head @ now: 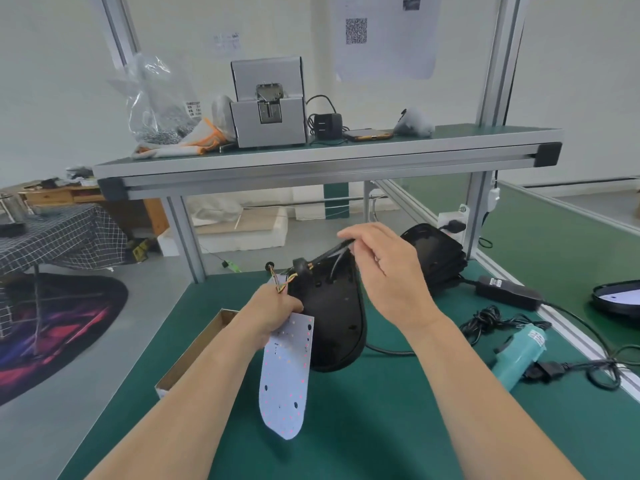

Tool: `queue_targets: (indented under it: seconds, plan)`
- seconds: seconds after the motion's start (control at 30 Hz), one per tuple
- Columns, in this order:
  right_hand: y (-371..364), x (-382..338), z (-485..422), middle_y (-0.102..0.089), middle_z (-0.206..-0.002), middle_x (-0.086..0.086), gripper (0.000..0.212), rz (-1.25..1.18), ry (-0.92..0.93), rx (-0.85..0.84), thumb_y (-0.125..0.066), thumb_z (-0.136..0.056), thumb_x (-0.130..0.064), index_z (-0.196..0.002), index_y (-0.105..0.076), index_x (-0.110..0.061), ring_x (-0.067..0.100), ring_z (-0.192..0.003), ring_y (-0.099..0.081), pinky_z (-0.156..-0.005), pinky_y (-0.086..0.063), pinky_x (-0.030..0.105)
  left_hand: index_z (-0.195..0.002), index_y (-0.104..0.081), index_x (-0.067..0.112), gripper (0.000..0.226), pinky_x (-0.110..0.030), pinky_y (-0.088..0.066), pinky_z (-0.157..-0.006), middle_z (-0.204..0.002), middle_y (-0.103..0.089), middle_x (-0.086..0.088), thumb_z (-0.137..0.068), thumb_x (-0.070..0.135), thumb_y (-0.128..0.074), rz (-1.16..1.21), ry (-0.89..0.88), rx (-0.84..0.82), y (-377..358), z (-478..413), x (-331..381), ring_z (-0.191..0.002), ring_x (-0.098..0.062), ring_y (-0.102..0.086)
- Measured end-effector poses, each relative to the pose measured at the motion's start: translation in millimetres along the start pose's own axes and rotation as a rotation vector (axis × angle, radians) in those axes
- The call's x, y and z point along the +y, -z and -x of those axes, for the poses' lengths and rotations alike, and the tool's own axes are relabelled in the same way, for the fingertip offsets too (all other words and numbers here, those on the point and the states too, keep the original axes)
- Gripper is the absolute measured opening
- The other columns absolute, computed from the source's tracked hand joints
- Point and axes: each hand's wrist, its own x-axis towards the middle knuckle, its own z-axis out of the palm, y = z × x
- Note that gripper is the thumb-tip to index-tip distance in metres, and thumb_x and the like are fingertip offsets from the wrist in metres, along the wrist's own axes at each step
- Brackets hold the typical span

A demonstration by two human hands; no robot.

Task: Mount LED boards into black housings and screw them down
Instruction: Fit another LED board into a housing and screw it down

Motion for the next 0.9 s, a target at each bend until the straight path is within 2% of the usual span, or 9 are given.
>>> queue_targets:
  seconds: [0.1, 0.23, 0.33, 0.47, 0.53, 0.6, 0.73, 0.83, 0.9]
  plan:
    - [-3.2, 6.2, -0.7, -0.05, -0.116, 0.004, 0.023, 0.073, -0.031, -0.046, -0.068, -0.089, 0.001, -0.11, -0.066, -0.009, 0.017, -0.092, -0.058, -0.087, -0.05, 0.029, -0.067, -0.04, 0.012, 0.03, -0.03, -0.021, -0.057, -0.063, -0.034, -0.009, -0.084, -0.001, -0.062, 0.007, -0.014, 0.0, 2.7, 0.5, 1.8, -0.059, -0.021, -0.03]
    - [-18.8, 13.1, 1.5, -0.061, -0.091, 0.008, 0.005, 0.092, -0.153, 0.1, -0.066, -0.094, -0.01, -0.095, -0.069, -0.006, 0.027, -0.077, -0.064, -0.079, -0.054, 0.044, -0.068, -0.043, 0.018, 0.032, -0.021, -0.026, -0.044, -0.046, -0.04, 0.008, -0.079, -0.007, -0.061, -0.003, -0.149, 0.003, -3.7, 2.7, 11.7, -0.042, -0.011, -0.036]
    - [-32.2, 24.7, 9.3, -0.068, -0.081, 0.015, 0.014, -0.016, -0.413, 0.029, -0.058, -0.094, -0.005, -0.083, -0.062, -0.013, 0.039, -0.082, -0.069, -0.079, -0.055, 0.051, -0.105, -0.06, 0.025, 0.043, -0.014, -0.032, -0.04, -0.047, -0.052, 0.016, -0.078, -0.008, -0.056, 0.012, -0.297, -0.024, -10.8, 11.2, 24.3, -0.04, -0.001, -0.042]
    - [-35.7, 34.0, 9.9, -0.072, -0.08, 0.016, 0.006, -0.015, -0.598, -0.069, -0.062, -0.093, -0.009, -0.087, -0.061, -0.011, 0.038, -0.081, -0.071, -0.078, -0.057, 0.048, -0.142, -0.034, 0.054, 0.084, -0.024, -0.033, -0.048, -0.058, -0.045, 0.005, -0.081, 0.0, -0.051, 0.021, -0.402, -0.027, -15.0, 16.6, 23.2, -0.049, -0.012, -0.038]
    - [-35.1, 33.4, 10.2, -0.071, -0.088, 0.016, 0.012, 0.091, -0.582, -0.138, -0.065, -0.092, -0.014, -0.1, -0.056, -0.012, 0.037, -0.088, -0.066, -0.078, -0.052, 0.043, -0.136, -0.033, 0.063, 0.09, -0.024, -0.036, -0.051, -0.068, -0.05, 0.003, -0.078, -0.004, -0.046, -0.032, -0.455, -0.034, -18.8, 19.1, 18.2, -0.052, -0.014, -0.04]
    - [-30.8, 31.9, 11.6, -0.065, -0.092, 0.011, 0.021, 0.182, -0.532, -0.234, -0.068, -0.089, -0.017, -0.102, -0.051, -0.016, 0.035, -0.091, -0.06, -0.073, -0.044, 0.039, -0.121, -0.051, 0.052, 0.077, -0.02, -0.038, -0.054, -0.082, -0.061, 0.011, -0.075, -0.01, -0.041, -0.083, -0.47, -0.012, -23.5, 19.0, 14.1, -0.059, -0.007, -0.049]
    - [-11.5, 29.0, 15.2, -0.057, -0.093, -0.003, 0.048, 0.054, -0.47, -0.357, -0.07, -0.079, -0.01, -0.115, -0.048, -0.034, 0.011, -0.081, -0.057, -0.078, -0.045, 0.031, -0.074, -0.068, 0.027, 0.048, -0.023, -0.036, -0.048, -0.05, -0.049, 0.012, -0.076, -0.011, -0.04, -0.135, -0.361, 0.083, -27.0, 13.6, 10.3, -0.045, -0.009, -0.042]
    - [-3.7, 20.2, 20.4, -0.045, -0.099, -0.013, 0.068, 0.045, -0.247, -0.309, -0.075, -0.08, -0.016, -0.135, -0.049, -0.047, 0.001, -0.076, -0.051, -0.076, -0.042, 0.014, -0.071, -0.072, 0.026, 0.046, -0.022, -0.036, -0.049, -0.056, -0.053, 0.006, -0.079, -0.008, -0.041, -0.125, -0.303, 0.128, -25.1, 10.7, 8.4, -0.038, -0.003, -0.043]
    - [-6.6, 16.7, 21.4, -0.047, -0.101, -0.008, 0.049, 0.154, -0.063, -0.188, -0.075, -0.085, -0.011, -0.129, -0.065, -0.03, 0.004, -0.079, -0.052, -0.079, -0.048, 0.022, -0.073, -0.073, 0.027, 0.048, -0.02, -0.037, -0.047, -0.062, -0.059, 0.006, -0.08, -0.008, -0.041, -0.119, -0.32, 0.125, -25.5, 11.9, 8.4, -0.041, -0.001, -0.045]
